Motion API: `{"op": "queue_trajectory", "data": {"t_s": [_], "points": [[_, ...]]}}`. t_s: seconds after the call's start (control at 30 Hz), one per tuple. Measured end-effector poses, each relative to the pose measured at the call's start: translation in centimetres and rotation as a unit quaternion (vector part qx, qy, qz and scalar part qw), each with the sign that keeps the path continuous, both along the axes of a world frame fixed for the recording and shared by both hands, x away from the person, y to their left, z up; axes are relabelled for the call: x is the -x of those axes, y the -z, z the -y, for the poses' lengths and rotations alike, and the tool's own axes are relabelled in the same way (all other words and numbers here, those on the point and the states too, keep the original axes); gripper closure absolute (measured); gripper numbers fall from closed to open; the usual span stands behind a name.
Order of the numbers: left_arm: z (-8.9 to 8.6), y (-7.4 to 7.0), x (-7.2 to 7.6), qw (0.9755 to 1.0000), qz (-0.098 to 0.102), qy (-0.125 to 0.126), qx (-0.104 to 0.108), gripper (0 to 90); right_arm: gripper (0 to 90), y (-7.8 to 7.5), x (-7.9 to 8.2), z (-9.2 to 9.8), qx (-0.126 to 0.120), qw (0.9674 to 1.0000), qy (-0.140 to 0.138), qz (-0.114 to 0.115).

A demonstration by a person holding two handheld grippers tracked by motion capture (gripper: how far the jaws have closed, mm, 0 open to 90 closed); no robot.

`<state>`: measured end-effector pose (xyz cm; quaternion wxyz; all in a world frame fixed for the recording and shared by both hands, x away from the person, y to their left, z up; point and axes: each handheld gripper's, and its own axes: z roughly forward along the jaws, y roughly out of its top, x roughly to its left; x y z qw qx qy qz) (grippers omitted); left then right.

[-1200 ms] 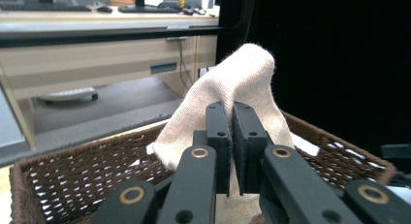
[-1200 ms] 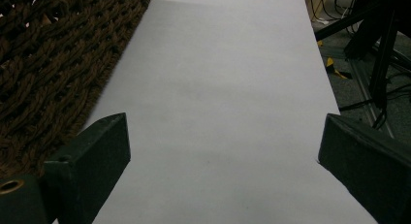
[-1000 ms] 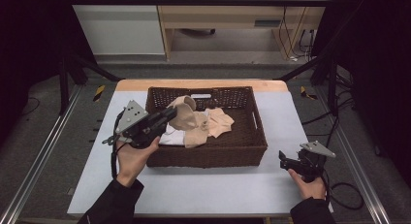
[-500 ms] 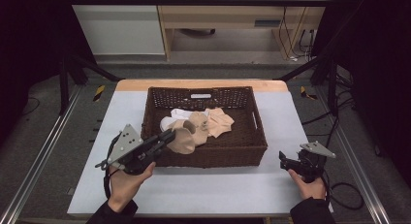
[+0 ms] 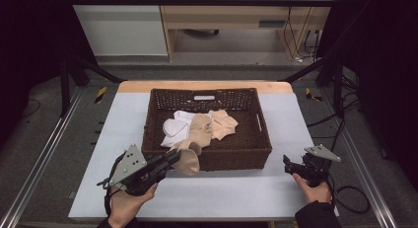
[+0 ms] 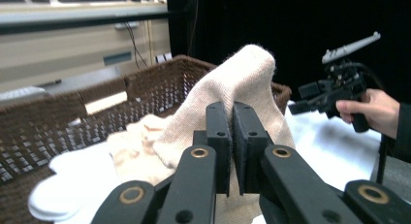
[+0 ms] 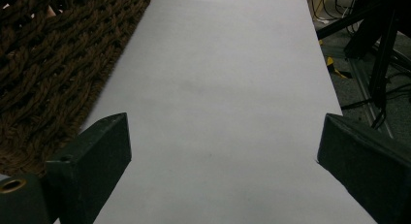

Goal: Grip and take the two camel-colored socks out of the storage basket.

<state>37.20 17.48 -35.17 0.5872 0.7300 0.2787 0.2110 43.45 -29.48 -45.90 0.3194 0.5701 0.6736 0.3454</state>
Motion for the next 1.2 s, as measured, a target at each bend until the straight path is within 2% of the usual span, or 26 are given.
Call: {"op": "queue_trajectory", "data": {"t_s": [0.2,0.4,0.47,0.5,0.67,0.73,0.8,0.87,0.93,0.97,1.0,1.1,1.2], "points": [[0.1,1.6,0.4,0.9995,-0.023,0.011,-0.018,85.6,5.4,0.0,0.1,-0.2,0.001,1.0,-0.006,0.002],[0.7,3.5,0.2,0.9973,-0.055,0.022,-0.042,85.6,5.4,0.0,0.1,-0.2,0.003,1.0,-0.005,0.001],[1.1,4.5,0.1,0.9958,-0.068,0.025,-0.057,85.5,5.4,0.1,0.1,-0.2,0.003,1.0,-0.006,-0.001],[1.6,5.5,-0.2,0.9937,-0.081,0.025,-0.072,85.5,5.4,0.1,0.1,-0.2,0.004,1.0,-0.007,-0.001],[2.1,7.6,-0.9,0.9884,-0.114,0.023,-0.097,85.5,5.4,0.1,0.1,-0.2,0.002,1.0,-0.006,-0.002],[2.2,7.9,-1.0,0.9875,-0.119,0.024,-0.101,85.4,5.4,0.1,0.1,-0.2,0.004,1.0,-0.007,-0.002],[2.3,8.3,-1.1,0.9855,-0.126,0.024,-0.111,85.4,5.4,0.1,0.1,-0.2,0.004,1.0,-0.007,-0.002],[2.6,9.1,-1.3,0.9816,-0.14,0.025,-0.127,85.2,5.4,0.2,0.1,-0.3,0.004,0.9999,-0.008,-0.004],[2.8,9.6,-1.4,0.9796,-0.148,0.026,-0.134,84.9,5.4,0.2,0.1,-0.3,0.006,0.9999,-0.009,-0.005],[2.8,9.6,-1.4,0.9796,-0.148,0.026,-0.134,84.5,5.4,0.2,0.1,-0.3,0.006,0.9999,-0.009,-0.005],[2.9,10.1,-1.6,0.9779,-0.15,0.026,-0.143,83.7,5.5,0.2,0.1,-0.3,0.006,0.9999,-0.01,-0.006],[3.0,10.5,-1.7,0.9765,-0.15,0.028,-0.152,77.7,5.5,0.2,0.1,-0.3,0.006,0.9999,-0.01,-0.007],[3.0,10.6,-1.8,0.9773,-0.148,0.026,-0.149,69.5,5.5,0.2,0.1,-0.3,0.007,0.9999,-0.009,-0.006]]}}
